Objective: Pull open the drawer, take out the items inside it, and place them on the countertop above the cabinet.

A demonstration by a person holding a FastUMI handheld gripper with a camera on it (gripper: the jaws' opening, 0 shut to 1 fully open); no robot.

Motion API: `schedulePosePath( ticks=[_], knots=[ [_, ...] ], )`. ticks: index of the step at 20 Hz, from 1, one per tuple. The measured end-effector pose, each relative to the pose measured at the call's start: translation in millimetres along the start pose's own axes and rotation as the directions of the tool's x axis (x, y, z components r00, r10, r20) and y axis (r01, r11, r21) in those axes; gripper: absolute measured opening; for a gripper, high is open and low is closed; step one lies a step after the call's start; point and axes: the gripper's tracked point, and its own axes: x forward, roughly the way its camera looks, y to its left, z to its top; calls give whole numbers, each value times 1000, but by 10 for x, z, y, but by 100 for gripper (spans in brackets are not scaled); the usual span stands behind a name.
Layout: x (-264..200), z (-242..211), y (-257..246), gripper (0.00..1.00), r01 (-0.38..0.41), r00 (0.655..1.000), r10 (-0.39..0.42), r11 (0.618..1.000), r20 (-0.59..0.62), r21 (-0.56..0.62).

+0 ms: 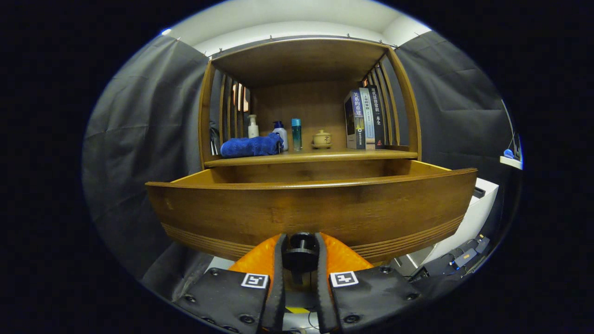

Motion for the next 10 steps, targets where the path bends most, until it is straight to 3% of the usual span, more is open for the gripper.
schedulePosePath(
  ticks=[10],
  knots=[
    [-46, -25, -2, 37, 9, 999, -8, 1000, 35, -22]
  ],
)
